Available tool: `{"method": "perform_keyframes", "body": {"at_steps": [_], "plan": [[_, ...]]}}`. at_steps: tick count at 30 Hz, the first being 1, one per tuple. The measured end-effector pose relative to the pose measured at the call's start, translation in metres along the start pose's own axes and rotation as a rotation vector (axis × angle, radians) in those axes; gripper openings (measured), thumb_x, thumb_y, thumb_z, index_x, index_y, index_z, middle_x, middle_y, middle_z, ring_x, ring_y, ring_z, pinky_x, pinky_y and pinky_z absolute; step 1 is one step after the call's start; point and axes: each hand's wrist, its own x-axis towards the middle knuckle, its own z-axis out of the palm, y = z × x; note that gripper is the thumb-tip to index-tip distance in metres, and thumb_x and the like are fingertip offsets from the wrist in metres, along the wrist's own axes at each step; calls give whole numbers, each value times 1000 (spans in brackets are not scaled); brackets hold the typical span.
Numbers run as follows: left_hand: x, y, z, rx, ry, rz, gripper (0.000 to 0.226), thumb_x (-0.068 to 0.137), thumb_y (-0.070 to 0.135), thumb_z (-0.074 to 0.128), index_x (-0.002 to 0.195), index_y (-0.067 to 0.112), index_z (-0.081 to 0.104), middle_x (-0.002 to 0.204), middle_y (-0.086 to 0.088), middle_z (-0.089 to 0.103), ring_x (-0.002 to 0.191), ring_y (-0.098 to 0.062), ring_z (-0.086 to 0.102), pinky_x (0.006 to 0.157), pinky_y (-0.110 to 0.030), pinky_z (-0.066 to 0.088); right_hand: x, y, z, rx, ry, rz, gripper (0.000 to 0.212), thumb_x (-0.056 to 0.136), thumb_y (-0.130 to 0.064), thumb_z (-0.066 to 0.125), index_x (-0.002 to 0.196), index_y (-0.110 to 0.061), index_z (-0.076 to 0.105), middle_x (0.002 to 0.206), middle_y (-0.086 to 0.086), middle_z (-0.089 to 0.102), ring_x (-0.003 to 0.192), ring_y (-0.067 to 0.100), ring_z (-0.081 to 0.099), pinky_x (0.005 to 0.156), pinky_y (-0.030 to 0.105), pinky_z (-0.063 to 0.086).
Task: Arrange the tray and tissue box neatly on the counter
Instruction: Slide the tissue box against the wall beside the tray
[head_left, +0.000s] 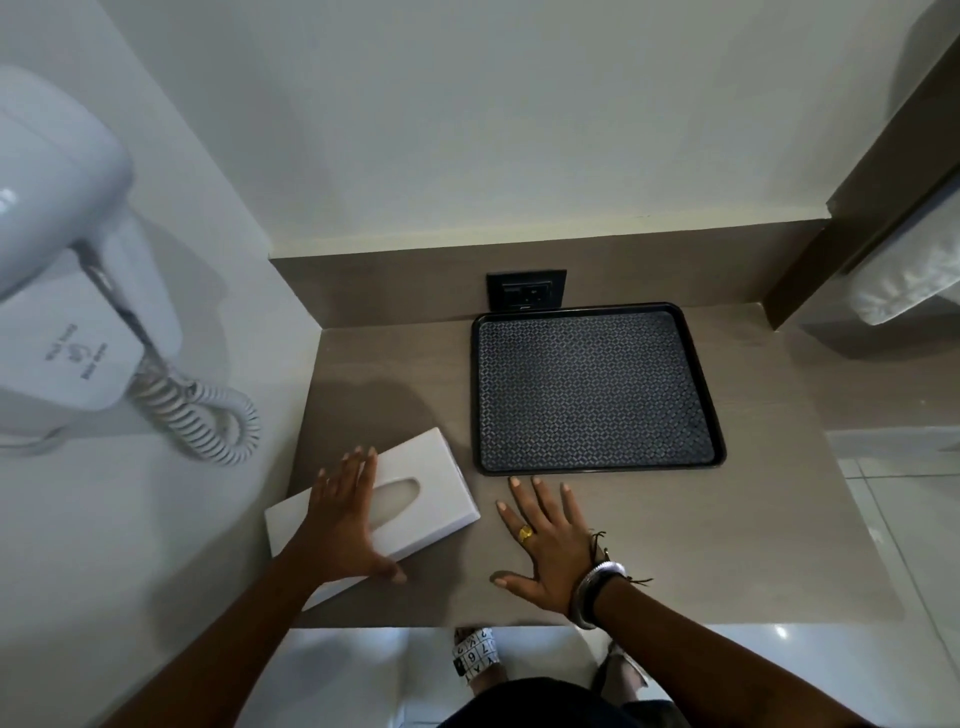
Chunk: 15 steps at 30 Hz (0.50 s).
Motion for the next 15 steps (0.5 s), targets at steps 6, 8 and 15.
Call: {"method": "perform_keyframes", "body": {"at_steps": [6,8,15], "plan": [[2,2,-7,-4,52,13,149,38,83,66,157,28,-5,156,-7,26,140,-30,31,117,-48,25,3,-1,6,-14,-37,21,96,76,-85,38,149,-23,37,160,11,31,145,40,30,112,69,24],[5,2,-9,-26,67,-5,147,39,82,67,156,29,-3,156,-6,26,140,-30,31,117,-49,26,4,-1,7,-15,-38,24,97,75,-85,39,150,-25,35,161,10,29,145,39,28,112,70,21],[31,12,-32,-202,190,-263,142,51,70,81,156,24,-1,157,-16,23,143,-38,27,117,-55,24,5,0,11,-14,-3,17,98,72,-86,42,151,-27,33,161,8,28,146,38,27,112,69,19]]}}
